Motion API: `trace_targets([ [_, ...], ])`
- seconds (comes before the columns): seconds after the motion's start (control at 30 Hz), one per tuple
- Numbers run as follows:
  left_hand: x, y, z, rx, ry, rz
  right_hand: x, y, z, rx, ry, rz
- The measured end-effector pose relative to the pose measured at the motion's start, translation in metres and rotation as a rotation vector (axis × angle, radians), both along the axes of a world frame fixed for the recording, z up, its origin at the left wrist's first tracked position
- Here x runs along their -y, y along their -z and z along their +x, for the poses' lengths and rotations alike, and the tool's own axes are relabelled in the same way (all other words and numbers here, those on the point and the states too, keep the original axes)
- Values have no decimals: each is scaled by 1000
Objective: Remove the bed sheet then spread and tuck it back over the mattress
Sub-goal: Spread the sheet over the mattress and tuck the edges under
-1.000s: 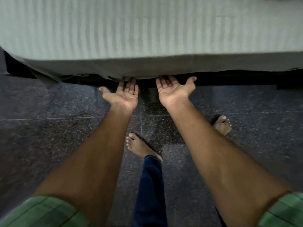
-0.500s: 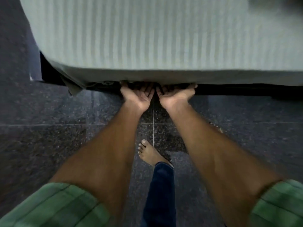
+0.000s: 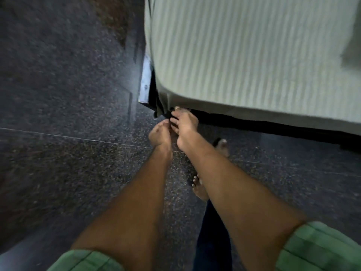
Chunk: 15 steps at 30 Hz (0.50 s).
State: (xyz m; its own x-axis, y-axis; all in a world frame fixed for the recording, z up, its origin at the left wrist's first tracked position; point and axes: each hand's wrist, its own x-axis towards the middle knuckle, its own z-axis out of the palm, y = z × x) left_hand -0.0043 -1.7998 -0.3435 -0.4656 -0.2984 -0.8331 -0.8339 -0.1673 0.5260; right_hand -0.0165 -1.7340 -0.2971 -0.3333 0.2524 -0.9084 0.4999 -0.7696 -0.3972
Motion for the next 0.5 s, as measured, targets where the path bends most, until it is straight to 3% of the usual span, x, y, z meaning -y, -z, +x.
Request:
trace_targets([
  [0.07, 12, -4, -20, -18, -1, 49, 19, 0, -15, -15, -158, 166],
  [0.17, 20, -21, -44, 28, 120, 163, 37, -1, -35, -63, -370, 217],
  [0.3, 25, -10, -60, 80, 392, 9, 34, 5, -54, -34, -510, 251],
  [0.37, 31, -10, -69, 42, 543, -193, 31, 11, -60, -17, -602, 286],
  [0.4, 36, -20, -68, 21, 700, -396, 30, 10, -59, 3, -648, 320],
  [0.47, 44, -51, -66, -108, 807, -765, 31, 1, -50, 53, -739, 534],
  [0.5, 46, -72, -66, -191, 793, -841, 34, -11, -46, 85, -769, 660],
])
